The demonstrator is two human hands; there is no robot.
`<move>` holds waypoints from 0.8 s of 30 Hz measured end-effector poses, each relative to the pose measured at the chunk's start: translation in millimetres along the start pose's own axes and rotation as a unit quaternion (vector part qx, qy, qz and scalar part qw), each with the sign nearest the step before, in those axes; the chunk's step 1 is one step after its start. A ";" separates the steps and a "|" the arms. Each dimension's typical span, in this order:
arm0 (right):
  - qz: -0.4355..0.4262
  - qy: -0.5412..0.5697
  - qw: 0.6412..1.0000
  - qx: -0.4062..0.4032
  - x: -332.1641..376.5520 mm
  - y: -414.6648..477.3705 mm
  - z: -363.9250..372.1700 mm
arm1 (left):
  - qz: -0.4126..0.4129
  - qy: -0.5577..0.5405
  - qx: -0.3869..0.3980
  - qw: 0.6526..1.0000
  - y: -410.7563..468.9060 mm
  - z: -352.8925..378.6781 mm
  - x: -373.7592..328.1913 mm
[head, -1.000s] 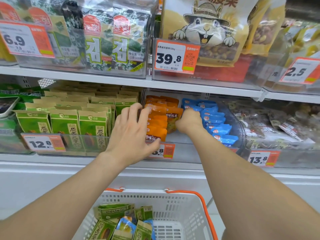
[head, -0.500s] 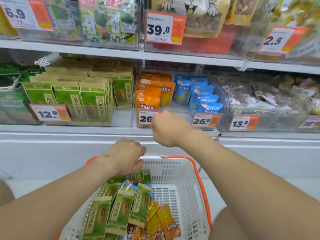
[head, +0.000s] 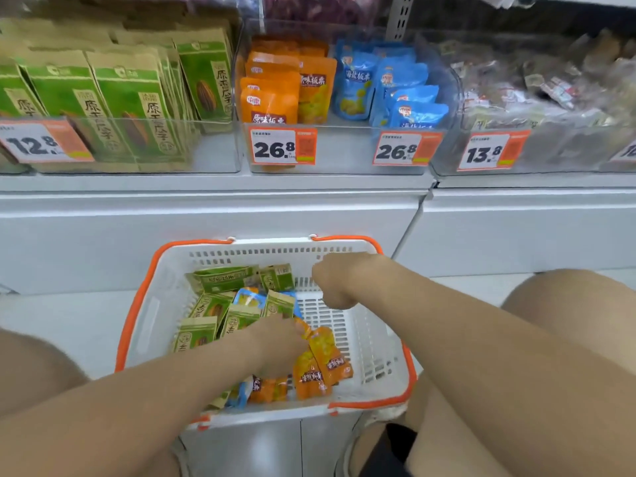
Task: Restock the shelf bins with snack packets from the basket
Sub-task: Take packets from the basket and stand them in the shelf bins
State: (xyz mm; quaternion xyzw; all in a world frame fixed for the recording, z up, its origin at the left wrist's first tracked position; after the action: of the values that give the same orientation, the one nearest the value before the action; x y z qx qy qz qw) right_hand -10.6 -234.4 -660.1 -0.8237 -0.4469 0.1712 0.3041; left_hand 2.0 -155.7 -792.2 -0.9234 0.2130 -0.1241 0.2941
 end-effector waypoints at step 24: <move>-0.006 0.040 0.999 -0.027 -28.7 66.4 15.1 | 0.052 0.095 0.002 0.994 114.9 85.1 -54.0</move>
State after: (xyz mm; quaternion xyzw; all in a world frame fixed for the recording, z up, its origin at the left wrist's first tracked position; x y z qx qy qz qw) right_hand 7.4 -280.8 -714.7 -0.8353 -0.4435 0.1241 0.3002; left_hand -52.0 -173.4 -934.0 -0.8945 0.2873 -0.1965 0.2806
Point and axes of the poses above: each hand's wrist, its own y-axis towards the middle knuckle, its own z-axis out of the palm, x = y × z, the point moved 10 cm from there along y, towards the middle knuckle, and after that the axes turned 4 degrees about y, right-handed, at the moved point
